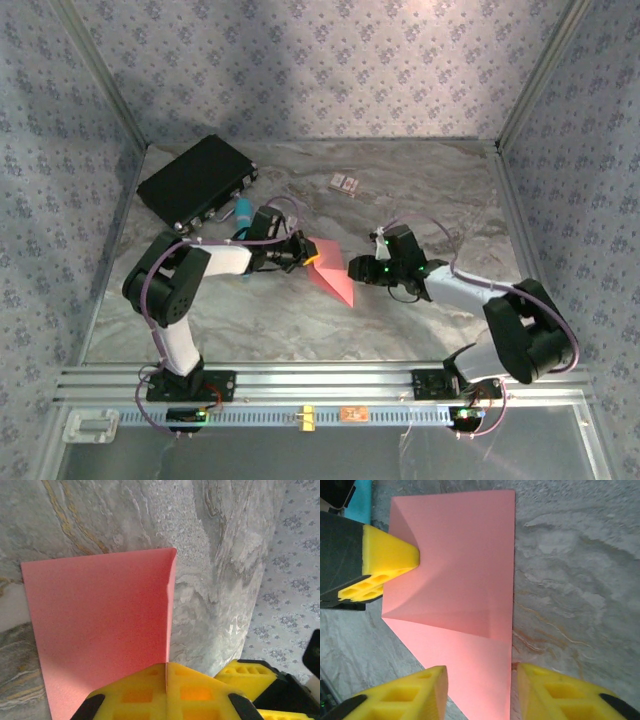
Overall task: Fold a paper plane with a square sheet of paper (pick it up from the middle)
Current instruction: Fourth fold the wing at the center of the table.
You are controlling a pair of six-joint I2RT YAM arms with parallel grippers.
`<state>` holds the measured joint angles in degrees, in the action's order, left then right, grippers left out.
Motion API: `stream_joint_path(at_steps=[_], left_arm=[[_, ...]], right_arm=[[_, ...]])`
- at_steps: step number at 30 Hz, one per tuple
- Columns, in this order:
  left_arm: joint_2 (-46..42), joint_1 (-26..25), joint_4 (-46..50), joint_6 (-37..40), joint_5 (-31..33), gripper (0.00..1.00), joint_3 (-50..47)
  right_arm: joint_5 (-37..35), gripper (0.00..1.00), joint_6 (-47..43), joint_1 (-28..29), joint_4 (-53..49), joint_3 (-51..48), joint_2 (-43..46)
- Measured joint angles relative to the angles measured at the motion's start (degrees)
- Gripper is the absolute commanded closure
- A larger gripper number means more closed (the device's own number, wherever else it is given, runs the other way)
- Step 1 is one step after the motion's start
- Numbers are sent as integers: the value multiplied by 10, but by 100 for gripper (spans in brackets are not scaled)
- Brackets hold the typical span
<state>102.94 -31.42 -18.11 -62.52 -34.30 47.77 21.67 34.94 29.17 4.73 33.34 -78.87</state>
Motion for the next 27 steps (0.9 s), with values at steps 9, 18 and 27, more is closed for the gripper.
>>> stream_joint_path(at_steps=[9,18,27], left_arm=[[-21,-37,-1,-20,41,86,-30],[-26,-37,1,-18,41,78,-19],[-24,-36,3,-5,30,84,5]], right_arm=[[-57,53,-33,27,-55,-6,83],[-151,53,-92,74,-55,-57,137],[-212,55,-202,166,-24,-91,151]])
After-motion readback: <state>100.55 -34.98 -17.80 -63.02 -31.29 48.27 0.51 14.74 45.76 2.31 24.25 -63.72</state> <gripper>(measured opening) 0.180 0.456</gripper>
